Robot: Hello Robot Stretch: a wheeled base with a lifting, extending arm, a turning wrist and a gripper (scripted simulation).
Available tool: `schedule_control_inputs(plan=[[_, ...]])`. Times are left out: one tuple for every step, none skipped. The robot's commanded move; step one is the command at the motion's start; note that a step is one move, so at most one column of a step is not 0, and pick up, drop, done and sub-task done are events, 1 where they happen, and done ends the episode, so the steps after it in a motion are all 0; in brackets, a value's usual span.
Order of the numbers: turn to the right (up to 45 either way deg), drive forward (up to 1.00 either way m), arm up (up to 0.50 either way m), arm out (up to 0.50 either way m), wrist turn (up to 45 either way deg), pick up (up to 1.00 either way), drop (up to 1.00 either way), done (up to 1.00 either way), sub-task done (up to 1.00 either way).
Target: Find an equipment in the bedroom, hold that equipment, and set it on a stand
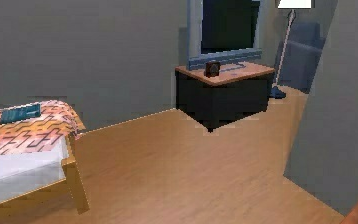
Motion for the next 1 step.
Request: schedule_control_inputs(plan=[[0.0, 0.0, 0.0, 0.0, 45.0, 0.0, 0.0, 0.0, 0.0]])
